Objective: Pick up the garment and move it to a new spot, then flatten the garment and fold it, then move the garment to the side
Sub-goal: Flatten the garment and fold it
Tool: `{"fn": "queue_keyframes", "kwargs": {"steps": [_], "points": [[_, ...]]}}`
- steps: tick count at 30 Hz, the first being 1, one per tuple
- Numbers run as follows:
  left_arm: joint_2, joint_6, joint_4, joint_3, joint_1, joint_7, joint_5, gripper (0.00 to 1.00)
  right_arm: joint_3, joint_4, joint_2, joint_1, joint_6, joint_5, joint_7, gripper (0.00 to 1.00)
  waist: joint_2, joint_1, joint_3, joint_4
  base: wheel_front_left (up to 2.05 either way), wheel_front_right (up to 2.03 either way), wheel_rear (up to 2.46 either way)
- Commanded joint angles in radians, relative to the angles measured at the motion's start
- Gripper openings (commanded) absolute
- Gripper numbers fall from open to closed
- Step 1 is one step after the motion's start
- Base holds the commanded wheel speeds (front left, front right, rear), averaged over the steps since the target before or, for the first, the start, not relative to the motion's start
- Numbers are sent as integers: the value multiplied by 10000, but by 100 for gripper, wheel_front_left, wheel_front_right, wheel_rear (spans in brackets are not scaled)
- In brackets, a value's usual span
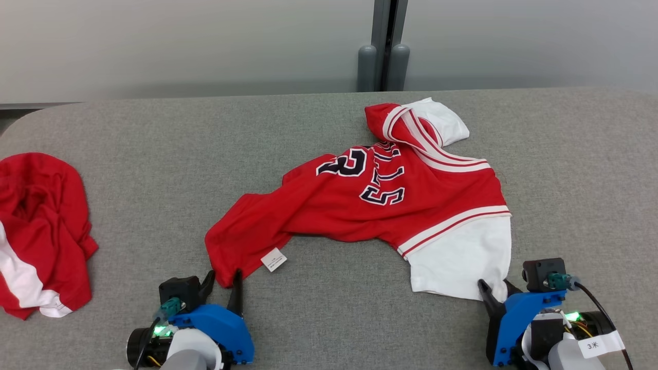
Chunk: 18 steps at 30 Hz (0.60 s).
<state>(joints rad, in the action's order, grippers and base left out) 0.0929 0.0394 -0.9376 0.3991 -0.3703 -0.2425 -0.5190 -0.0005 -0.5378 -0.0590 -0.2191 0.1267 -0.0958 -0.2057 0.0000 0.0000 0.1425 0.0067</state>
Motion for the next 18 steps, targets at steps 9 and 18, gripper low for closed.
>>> {"fn": "queue_keyframes", "kwargs": {"steps": [9, 18], "points": [[109, 342, 528, -176, 16, -194, -124, 0, -62, 745, 85, 395, 50, -383, 203, 0, 0, 0, -129, -155, 0, 0, 0], [561, 785, 3907, -887, 701, -163, -1063, 0, -1034, 4170, 74, 774, 42, -651, -103, 0, 0, 0, -361, -266, 0, 0, 0]]}}
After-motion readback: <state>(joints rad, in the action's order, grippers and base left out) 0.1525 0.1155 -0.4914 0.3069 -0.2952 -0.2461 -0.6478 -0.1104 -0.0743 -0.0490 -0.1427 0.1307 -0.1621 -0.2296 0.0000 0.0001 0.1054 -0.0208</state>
